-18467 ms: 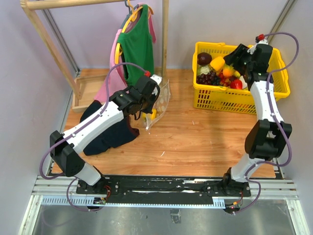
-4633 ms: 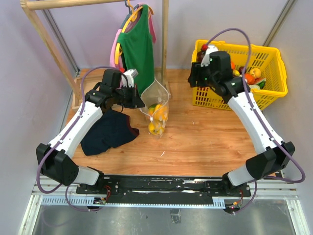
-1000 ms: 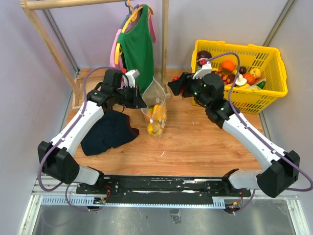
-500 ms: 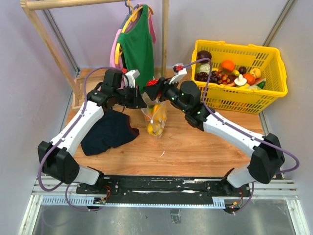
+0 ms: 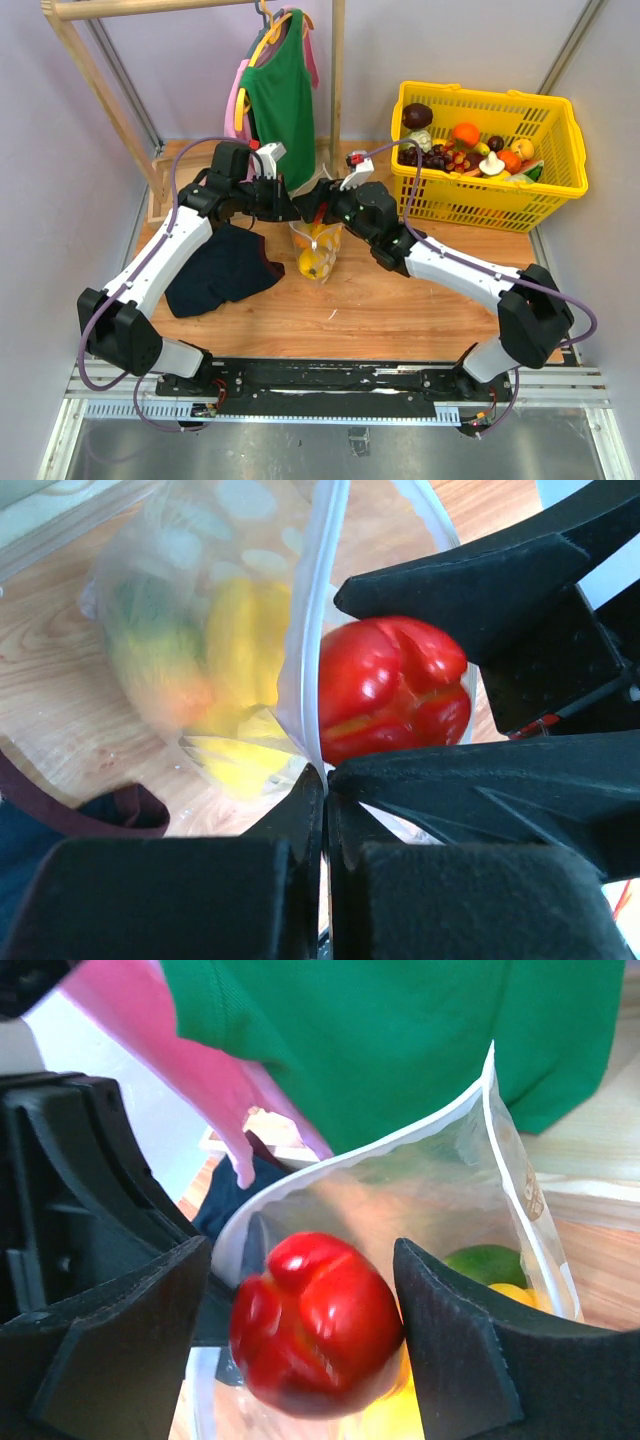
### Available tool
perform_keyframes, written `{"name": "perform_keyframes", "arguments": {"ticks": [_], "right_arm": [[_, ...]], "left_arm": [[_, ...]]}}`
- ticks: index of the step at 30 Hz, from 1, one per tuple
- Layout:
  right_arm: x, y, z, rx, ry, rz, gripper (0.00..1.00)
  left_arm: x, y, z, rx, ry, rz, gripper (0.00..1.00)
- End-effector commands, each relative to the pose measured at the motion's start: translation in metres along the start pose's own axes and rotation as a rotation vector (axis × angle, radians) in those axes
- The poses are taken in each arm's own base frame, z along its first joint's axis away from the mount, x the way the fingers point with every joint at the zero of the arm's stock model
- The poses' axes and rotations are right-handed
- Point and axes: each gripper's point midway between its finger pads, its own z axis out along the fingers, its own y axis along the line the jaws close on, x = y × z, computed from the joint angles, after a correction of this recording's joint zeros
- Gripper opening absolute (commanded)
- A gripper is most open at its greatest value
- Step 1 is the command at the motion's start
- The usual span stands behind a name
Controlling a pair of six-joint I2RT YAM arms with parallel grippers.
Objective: Place the food in the zip-top bag and seal the zipper
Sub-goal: Place the fake fruit in the zipper food storage bag.
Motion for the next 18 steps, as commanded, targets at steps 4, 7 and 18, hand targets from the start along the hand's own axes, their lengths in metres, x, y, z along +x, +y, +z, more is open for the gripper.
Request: {"name": "perform_keyframes", "arguments": {"ticks": [4, 7, 18], "right_arm": [[-0.010, 0.011, -0.016, -0.017, -0.025, -0.014, 0.82], [-0.013, 0.012, -0.021, -0.015, -0.029, -0.029, 0.82], [-0.039, 0.001, -0.046, 0.079, 0.021, -0.191, 0.83]], "left_arm": [[-0.006, -0.004, -0.006, 0.020, -0.029, 0.006, 0.00], [-0.006, -0.004, -0.006, 0.020, -0.030, 0.006, 0.00], [-0.006, -0.004, -0.006, 0.022, -0.029, 0.007, 0.00]]}}
